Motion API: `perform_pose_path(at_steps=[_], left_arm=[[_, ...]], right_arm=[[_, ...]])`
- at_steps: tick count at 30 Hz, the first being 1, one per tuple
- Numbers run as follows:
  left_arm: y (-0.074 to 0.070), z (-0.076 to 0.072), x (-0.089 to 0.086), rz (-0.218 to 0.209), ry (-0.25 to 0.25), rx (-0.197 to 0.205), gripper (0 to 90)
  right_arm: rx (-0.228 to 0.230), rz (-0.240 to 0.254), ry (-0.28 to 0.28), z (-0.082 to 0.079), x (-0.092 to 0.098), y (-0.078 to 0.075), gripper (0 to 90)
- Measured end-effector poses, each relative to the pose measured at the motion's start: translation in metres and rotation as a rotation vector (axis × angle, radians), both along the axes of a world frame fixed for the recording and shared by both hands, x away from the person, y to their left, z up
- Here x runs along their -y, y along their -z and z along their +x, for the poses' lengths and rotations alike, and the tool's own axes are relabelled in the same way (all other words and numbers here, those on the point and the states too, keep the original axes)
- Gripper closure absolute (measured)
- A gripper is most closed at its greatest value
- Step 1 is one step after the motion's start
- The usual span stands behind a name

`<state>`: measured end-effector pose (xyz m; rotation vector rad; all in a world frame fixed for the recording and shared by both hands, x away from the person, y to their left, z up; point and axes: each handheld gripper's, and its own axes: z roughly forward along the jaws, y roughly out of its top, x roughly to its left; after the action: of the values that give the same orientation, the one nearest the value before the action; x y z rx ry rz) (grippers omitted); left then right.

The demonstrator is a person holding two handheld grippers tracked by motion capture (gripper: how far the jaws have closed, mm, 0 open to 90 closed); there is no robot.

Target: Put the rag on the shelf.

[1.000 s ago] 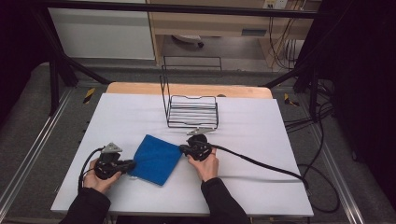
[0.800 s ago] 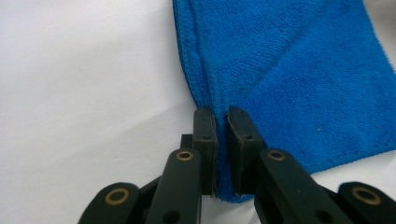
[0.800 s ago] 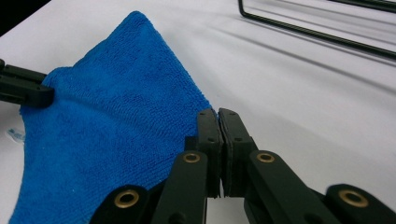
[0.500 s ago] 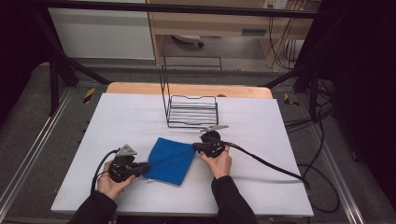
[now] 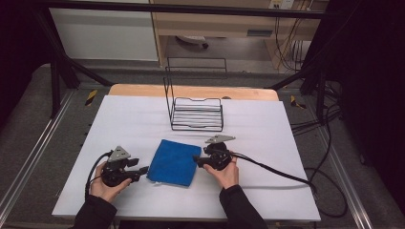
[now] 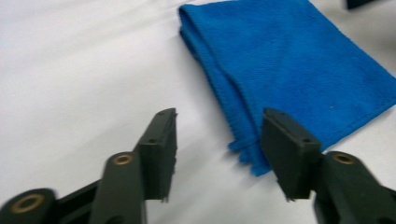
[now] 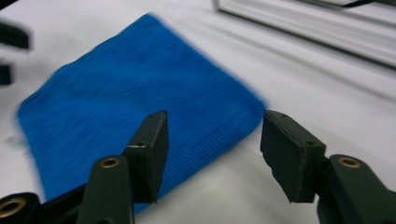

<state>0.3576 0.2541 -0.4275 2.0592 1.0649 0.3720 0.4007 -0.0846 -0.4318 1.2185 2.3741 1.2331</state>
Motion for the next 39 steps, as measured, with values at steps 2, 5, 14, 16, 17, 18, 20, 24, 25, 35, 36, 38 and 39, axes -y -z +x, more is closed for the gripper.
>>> perform_pose_path(at_steps=[2, 5, 14, 16, 17, 18, 20, 24, 25, 35, 36, 38, 39], left_arm=[[0.000, 0.000, -0.004, -0.002, -0.017, 0.002, 30.9], [-0.001, 0.001, -0.009, -0.019, -0.017, -0.003, 25.8], [-0.001, 0.002, -0.013, -0.028, -0.016, -0.005, 14.5], [-0.001, 0.003, -0.014, -0.026, -0.017, -0.003, 14.5], [-0.001, 0.003, -0.014, -0.030, -0.020, -0.003, 14.5], [-0.001, 0.002, -0.015, -0.032, -0.024, -0.003, 14.6], [-0.002, 0.003, -0.016, -0.032, -0.027, -0.002, 15.0], [-0.001, 0.003, -0.017, -0.031, -0.032, -0.002, 15.2], [-0.001, 0.003, -0.017, -0.031, -0.032, -0.001, 15.3], [-0.003, 0.002, -0.016, -0.039, -0.033, 0.004, 15.5], [-0.003, 0.002, -0.016, -0.039, -0.031, 0.005, 15.4], [-0.003, 0.002, -0.015, -0.038, -0.029, 0.004, 15.4], [-0.003, 0.002, -0.015, -0.036, -0.026, 0.004, 15.4]], right_arm=[[-0.015, 0.005, -0.028, -0.016, -0.002, 0.003, 40.6], [-0.030, 0.019, -0.046, -0.024, -0.005, 0.007, 42.0], [-0.090, 0.018, -0.068, -0.042, -0.014, 0.019, 52.2], [-0.096, 0.013, -0.073, -0.045, -0.019, 0.020, 56.5], [-0.091, 0.004, -0.076, -0.047, -0.021, 0.021, 59.4], [-0.090, -0.005, -0.075, -0.048, -0.023, 0.021, 61.6], [-0.092, 0.002, -0.055, -0.049, -0.024, 0.022, 66.7], [-0.117, 0.023, -0.038, -0.050, -0.025, 0.023, 80.7], [-0.126, 0.029, -0.035, -0.050, -0.025, 0.023, 83.5], [-0.140, 0.058, 0.004, -0.051, -0.009, 0.006, 88.0], [-0.138, 0.058, 0.010, -0.051, -0.005, 0.005, 88.1], [-0.142, 0.053, 0.025, -0.054, 0.009, 0.001, 88.1], [-0.142, 0.053, 0.025, -0.054, 0.009, 0.001, 88.1]])
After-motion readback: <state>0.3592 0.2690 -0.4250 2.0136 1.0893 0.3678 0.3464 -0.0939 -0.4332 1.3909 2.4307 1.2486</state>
